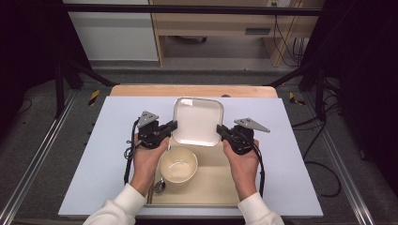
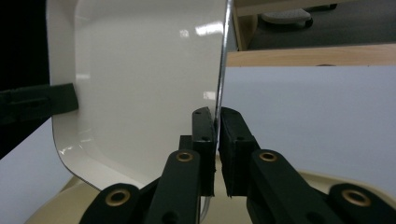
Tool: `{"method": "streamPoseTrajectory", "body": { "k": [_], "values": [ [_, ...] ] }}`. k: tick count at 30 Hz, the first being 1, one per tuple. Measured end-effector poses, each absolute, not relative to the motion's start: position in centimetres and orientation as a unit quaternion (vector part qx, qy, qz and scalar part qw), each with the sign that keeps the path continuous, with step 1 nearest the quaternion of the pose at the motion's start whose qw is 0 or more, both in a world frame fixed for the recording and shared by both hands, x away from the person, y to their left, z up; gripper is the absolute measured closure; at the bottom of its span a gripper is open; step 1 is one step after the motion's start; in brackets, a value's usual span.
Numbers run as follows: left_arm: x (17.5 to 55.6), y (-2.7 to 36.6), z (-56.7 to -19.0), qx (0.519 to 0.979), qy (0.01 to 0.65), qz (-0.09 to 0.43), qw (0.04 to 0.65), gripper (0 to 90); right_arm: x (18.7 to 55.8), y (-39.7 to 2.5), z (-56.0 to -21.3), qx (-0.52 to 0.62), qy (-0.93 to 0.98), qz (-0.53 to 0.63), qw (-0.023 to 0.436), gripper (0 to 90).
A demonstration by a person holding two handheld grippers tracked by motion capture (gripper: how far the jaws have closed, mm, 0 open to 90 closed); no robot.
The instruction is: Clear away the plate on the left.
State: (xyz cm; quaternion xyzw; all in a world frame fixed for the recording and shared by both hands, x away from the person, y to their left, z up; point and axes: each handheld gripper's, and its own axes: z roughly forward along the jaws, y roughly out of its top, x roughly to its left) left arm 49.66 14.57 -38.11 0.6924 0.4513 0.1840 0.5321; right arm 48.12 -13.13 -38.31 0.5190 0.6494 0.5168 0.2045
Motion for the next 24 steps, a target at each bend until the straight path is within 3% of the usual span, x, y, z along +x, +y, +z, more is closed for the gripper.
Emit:
{"method": "streamPoseTrajectory", "body": {
  "k": [8,18,24],
  "values": [
    [49.2,13.9,-38.3,0.69,0.437,0.183,0.547,82.3,49.2,-13.7,-37.5,0.519,0.662,0.497,0.214,89.3],
    [47.4,14.0,-37.6,0.695,0.388,0.245,0.553,47.9,50.6,-15.9,-38.0,0.543,0.67,0.463,0.205,89.3],
    [46.7,17.1,-37.4,0.683,0.392,0.283,0.547,35.1,50.7,-17.7,-37.8,0.555,0.67,0.451,0.199,89.3]
  ]
}}
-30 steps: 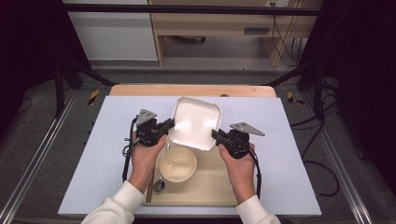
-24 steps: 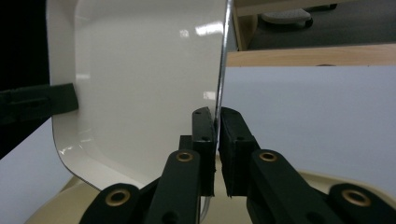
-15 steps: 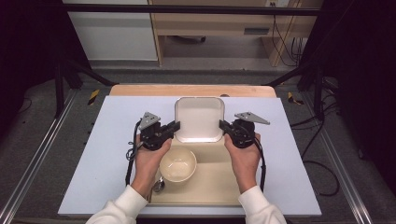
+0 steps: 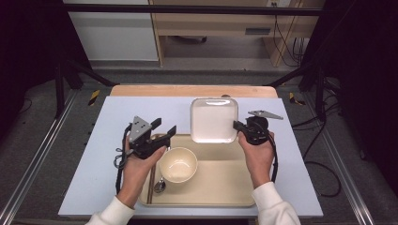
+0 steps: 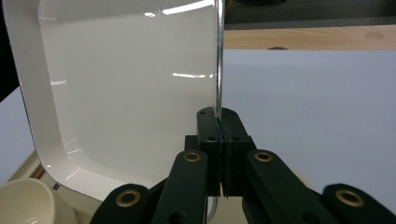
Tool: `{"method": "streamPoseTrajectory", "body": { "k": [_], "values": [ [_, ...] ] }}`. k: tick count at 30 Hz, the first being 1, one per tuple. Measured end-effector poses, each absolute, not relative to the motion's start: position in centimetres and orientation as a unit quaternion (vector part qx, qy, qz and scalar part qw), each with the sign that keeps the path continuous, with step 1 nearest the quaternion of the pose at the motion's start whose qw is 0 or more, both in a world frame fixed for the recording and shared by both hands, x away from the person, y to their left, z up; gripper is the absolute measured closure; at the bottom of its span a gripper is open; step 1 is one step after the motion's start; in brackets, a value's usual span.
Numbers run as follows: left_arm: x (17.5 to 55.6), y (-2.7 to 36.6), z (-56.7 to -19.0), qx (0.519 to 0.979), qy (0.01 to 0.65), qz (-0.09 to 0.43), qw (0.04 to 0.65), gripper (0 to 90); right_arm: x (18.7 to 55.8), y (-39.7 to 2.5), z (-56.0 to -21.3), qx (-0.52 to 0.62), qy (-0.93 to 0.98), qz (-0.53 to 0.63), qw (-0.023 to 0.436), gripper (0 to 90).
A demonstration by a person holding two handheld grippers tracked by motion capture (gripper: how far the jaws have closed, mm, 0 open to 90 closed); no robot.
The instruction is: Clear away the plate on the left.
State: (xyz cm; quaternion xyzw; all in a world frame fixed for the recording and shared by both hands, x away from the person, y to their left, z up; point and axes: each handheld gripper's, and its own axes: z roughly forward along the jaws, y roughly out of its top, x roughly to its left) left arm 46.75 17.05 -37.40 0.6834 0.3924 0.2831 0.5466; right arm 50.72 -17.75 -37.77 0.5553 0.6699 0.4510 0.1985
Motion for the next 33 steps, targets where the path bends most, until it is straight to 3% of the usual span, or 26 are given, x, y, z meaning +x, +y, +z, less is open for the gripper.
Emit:
{"method": "streamPoseTrajectory", "body": {
  "k": [14,21,24,33],
  "values": [
    [43.5,27.0,-41.3,0.661,0.435,0.356,0.497,20.0,49.2,-21.0,-37.8,0.578,0.68,0.414,0.181,89.4],
    [42.1,29.6,-42.7,0.647,0.459,0.368,0.484,19.8,48.6,-21.6,-38.0,0.584,0.689,0.394,0.17,89.4],
    [41.0,30.7,-43.8,0.638,0.469,0.397,0.463,19.6,48.2,-22.0,-38.3,0.588,0.689,0.394,0.155,89.4],
    [40.0,32.8,-45.2,0.618,0.514,0.388,0.452,19.2,46.8,-23.3,-39.7,0.589,0.706,0.371,0.13,89.4]
  ]
}}
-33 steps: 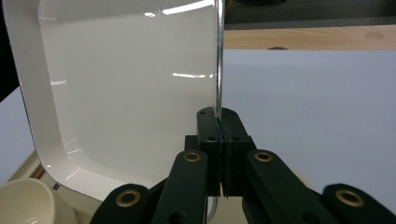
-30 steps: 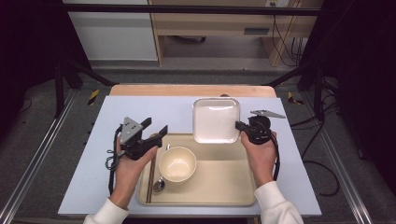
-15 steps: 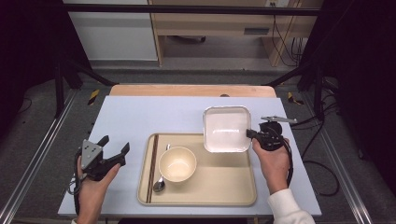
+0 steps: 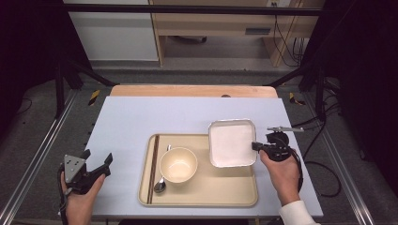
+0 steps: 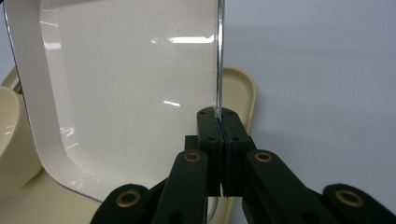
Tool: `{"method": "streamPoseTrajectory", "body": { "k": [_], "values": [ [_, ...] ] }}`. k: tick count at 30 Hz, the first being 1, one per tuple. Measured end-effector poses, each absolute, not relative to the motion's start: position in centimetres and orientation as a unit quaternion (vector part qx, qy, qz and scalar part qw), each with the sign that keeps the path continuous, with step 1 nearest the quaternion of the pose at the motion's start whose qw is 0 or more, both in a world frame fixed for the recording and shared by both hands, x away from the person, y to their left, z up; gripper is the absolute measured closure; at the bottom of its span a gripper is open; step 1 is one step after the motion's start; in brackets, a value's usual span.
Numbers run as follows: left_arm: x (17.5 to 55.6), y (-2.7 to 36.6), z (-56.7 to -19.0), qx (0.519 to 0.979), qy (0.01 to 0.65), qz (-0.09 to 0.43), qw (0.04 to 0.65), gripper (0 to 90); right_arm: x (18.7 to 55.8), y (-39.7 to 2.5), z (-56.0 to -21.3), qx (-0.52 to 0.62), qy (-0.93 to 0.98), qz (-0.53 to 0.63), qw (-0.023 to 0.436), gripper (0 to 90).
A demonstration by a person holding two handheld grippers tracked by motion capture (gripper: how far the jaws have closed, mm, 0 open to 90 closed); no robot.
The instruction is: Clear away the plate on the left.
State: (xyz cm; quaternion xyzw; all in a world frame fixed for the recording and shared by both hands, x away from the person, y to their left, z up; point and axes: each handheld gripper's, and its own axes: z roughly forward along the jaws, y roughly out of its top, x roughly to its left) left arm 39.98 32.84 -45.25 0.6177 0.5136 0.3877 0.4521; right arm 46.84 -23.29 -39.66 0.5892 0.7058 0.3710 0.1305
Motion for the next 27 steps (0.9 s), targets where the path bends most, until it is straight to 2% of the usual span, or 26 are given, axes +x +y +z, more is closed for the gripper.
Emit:
{"method": "streamPoseTrajectory", "body": {
  "k": [12,27],
  "values": [
    [40.2,33.1,-45.5,0.62,0.518,0.375,0.454,20.0,46.5,-22.4,-42.5,0.601,0.719,0.34,0.075,89.3],
    [40.5,33.0,-45.7,0.619,0.519,0.356,0.469,21.4,45.3,-22.1,-44.5,0.611,0.716,0.335,0.043,89.1]
  ]
}}
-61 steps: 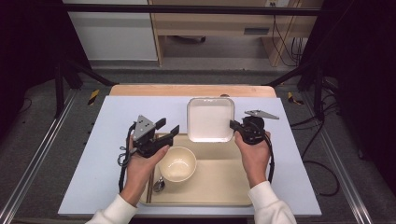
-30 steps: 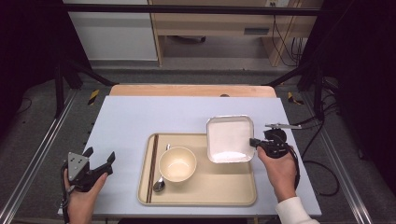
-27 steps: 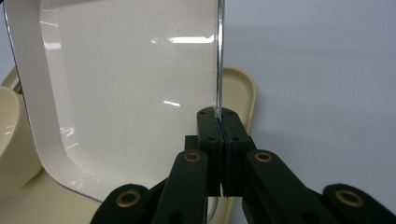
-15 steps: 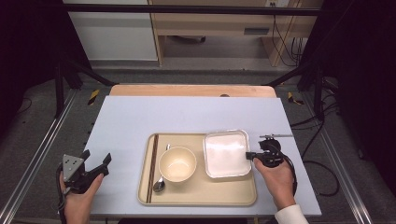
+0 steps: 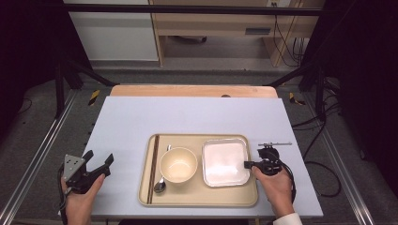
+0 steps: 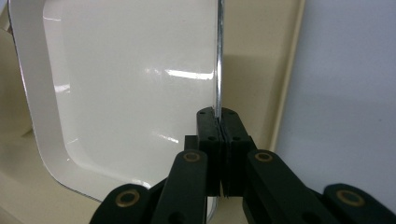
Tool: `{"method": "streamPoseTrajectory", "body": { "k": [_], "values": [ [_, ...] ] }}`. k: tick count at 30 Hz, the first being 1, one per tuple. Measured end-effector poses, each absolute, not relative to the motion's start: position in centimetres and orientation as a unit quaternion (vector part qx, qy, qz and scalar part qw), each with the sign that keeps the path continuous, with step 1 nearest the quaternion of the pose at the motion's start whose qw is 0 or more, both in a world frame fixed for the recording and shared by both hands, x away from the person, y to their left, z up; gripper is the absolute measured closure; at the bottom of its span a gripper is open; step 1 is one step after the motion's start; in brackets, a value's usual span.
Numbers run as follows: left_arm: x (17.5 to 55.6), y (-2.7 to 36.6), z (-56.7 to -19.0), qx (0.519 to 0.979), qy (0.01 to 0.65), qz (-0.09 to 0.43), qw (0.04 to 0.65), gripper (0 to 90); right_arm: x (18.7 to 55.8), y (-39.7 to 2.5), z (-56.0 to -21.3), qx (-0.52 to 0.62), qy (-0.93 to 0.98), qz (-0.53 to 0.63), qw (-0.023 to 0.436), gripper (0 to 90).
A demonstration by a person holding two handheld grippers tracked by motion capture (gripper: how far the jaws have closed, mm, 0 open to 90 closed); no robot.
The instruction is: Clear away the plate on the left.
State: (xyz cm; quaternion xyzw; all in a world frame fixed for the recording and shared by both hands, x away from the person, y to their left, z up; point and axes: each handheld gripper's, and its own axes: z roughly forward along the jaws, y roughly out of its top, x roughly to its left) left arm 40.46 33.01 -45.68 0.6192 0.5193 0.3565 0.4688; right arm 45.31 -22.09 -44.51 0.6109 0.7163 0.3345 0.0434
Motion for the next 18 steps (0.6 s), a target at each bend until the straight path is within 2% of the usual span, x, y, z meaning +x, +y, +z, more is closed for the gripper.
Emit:
{"method": "streamPoseTrajectory", "body": {
  "k": [8,18],
  "values": [
    [40.4,33.2,-45.7,0.616,0.523,0.355,0.47,21.5,44.5,-22.4,-45.1,0.634,0.691,0.346,0.026,88.6],
    [40.5,33.0,-45.7,0.619,0.52,0.358,0.468,21.6,43.5,-22.6,-46.9,0.644,0.673,0.362,0.031,88.6]
  ]
}}
